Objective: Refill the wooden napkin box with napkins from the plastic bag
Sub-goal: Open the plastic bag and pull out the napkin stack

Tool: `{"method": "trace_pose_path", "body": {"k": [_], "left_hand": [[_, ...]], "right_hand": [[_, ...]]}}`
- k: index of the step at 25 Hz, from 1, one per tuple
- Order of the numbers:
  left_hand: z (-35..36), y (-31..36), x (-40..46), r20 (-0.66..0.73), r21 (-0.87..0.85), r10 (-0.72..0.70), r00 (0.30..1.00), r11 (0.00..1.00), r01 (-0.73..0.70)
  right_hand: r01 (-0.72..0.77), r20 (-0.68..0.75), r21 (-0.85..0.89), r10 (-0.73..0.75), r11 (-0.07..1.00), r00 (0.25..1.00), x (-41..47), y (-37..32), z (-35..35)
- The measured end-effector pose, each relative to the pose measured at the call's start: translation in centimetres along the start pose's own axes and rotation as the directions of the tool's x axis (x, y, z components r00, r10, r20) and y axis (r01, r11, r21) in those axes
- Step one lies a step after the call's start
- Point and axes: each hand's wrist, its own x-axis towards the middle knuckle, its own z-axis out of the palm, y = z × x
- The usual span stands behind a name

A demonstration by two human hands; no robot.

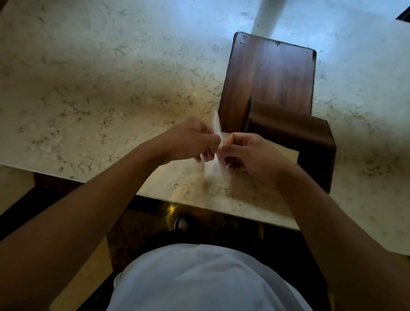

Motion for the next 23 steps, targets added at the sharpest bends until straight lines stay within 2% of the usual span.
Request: {"method": "trace_pose_path", "body": {"k": [2,4,6,9,14,17,18,20,23], "left_hand": [[0.1,0.2,0.0,0.032,0.064,0.010,0.999,0.998,-0.012],[0.3,0.4,-0.1,0.053,0.053,0.038,0.998,0.998,-0.041],[0.7,0.6,-0.1,0.019,-0.020,0.059,0.998,0.998,-0.059],[1.0,0.9,0.0,-0.044,-0.082,0.067,0.997,0.994,-0.070],[1.4,1.0,0.2,-0.056,-0.130,0.028,0.998,0.991,-0.035],[1.1,0.6,0.2,-0.171,-0.179,-0.031,0.985,0.984,0.000],[0.7,0.2,0.0,-0.234,-0.168,-0.051,0.971,0.986,0.011],[-0.2,-0.6,-0.5,-0.325,-0.033,-0.039,0.945,0.999,0.030],[-0.8,-0.7,-1.1,-0.339,0.237,0.042,0.940,0.971,0.042]], "right_hand": [[0.072,0.017,-0.409,-0.072,0.910,0.997,0.0,-0.6,0.1],[0.117,0.044,-0.606,-0.114,0.787,0.993,0.0,-1.4,0.3],[0.162,0.030,-0.635,-0.186,0.755,0.982,0.0,-1.9,0.5],[0.175,-0.049,-0.611,-0.258,0.772,0.965,0.0,-1.6,0.7],[0.142,-0.124,-0.496,-0.232,0.856,0.965,-0.4,-1.1,1.0],[0.110,-0.230,-0.370,-0.206,0.923,0.951,-0.7,-1.1,-0.2],[0.102,-0.300,-0.379,-0.226,0.920,0.927,-0.8,-1.1,-1.1],[0.063,-0.391,-0.497,-0.289,0.865,0.874,-1.2,-1.0,-2.7],[0.005,-0.385,-0.662,-0.346,0.749,0.856,-1.4,-0.9,-3.7]]}}
